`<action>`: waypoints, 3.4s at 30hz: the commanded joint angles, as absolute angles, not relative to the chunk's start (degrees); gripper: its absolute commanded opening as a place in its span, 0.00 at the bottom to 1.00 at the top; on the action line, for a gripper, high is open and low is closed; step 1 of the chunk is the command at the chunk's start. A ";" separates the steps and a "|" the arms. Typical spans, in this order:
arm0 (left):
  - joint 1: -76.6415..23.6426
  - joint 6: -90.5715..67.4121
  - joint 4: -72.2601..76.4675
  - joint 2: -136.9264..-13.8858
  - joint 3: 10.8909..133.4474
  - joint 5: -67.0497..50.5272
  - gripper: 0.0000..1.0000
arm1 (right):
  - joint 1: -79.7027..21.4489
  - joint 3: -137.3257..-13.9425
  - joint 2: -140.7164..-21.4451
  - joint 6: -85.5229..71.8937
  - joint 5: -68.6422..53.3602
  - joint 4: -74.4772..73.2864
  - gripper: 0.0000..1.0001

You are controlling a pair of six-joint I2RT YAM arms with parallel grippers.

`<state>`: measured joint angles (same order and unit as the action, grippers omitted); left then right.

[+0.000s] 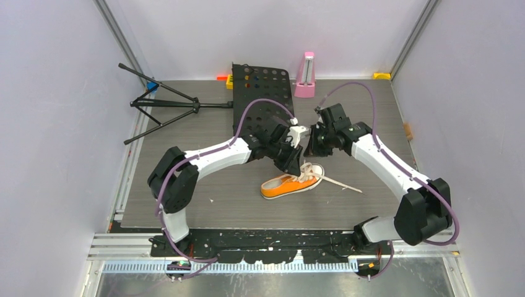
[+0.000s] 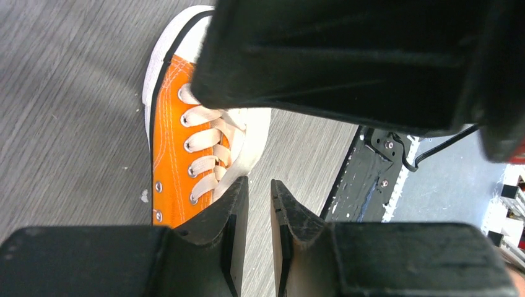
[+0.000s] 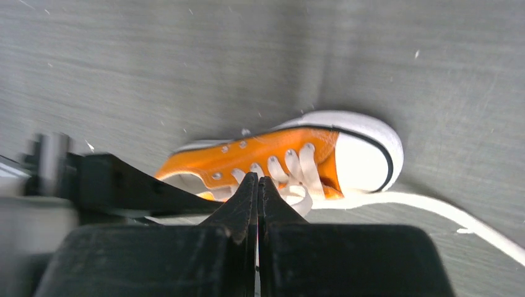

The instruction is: Tie the shoes

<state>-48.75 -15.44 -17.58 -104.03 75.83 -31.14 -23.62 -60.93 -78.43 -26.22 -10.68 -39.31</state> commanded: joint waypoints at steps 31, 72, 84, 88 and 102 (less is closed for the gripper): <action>-42.93 -29.14 5.36 -100.37 72.64 -23.58 0.48 | -22.33 -69.76 -78.03 -38.29 -16.47 -28.59 0.00; -36.61 -33.39 4.22 -106.88 77.07 -41.89 0.00 | -29.62 -42.72 -71.08 -18.96 9.62 -13.94 0.26; -30.70 -25.75 -16.60 -106.45 87.00 -32.68 0.00 | -32.43 -39.18 -57.54 -44.40 3.10 -42.83 0.00; -28.52 -23.53 -23.19 -108.13 90.05 -26.74 0.00 | -39.40 -33.95 -51.94 -56.06 5.24 -43.06 0.00; -19.58 -16.66 -36.57 -111.84 87.69 -3.47 0.00 | -48.36 -31.62 -66.10 -65.59 11.27 -35.95 0.00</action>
<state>-24.05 -18.98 -33.67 -113.36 89.52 -10.70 -47.55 -29.67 -65.12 -61.87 6.46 -36.45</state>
